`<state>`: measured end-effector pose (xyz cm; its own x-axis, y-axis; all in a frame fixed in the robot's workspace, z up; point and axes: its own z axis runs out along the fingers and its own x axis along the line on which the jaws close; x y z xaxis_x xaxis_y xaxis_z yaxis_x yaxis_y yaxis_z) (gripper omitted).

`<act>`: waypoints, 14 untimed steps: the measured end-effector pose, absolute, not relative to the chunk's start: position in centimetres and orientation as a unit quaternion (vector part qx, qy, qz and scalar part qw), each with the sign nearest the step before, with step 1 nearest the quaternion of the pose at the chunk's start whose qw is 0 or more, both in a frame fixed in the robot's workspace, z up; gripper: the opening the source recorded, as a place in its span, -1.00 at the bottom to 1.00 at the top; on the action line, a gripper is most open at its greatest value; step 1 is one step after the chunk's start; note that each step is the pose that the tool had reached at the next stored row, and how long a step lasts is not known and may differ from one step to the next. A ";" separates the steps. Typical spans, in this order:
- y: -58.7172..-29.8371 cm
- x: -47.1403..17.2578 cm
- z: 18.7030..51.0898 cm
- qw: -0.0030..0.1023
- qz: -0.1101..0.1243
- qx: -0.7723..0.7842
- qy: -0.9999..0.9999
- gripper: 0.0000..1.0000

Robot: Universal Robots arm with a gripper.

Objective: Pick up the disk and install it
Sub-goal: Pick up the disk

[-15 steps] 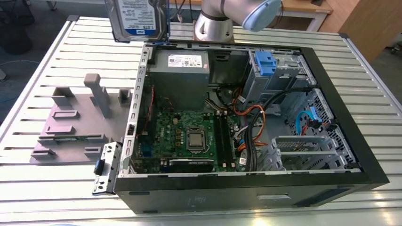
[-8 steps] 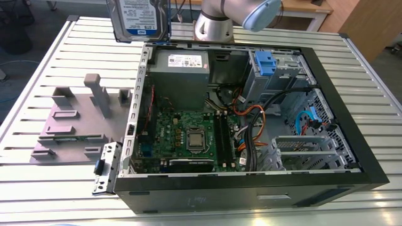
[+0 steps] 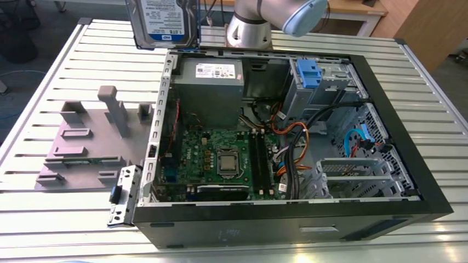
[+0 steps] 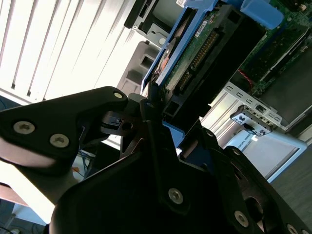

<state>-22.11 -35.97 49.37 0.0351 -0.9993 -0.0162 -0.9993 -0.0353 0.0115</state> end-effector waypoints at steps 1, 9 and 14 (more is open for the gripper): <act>-36.0 -22.1 49.4 0.001 0.010 -0.719 0.695 -0.27; -36.0 -21.9 49.4 0.002 0.010 -0.719 0.695 -0.27; -36.0 -21.7 49.4 0.002 0.010 -0.719 0.695 -0.27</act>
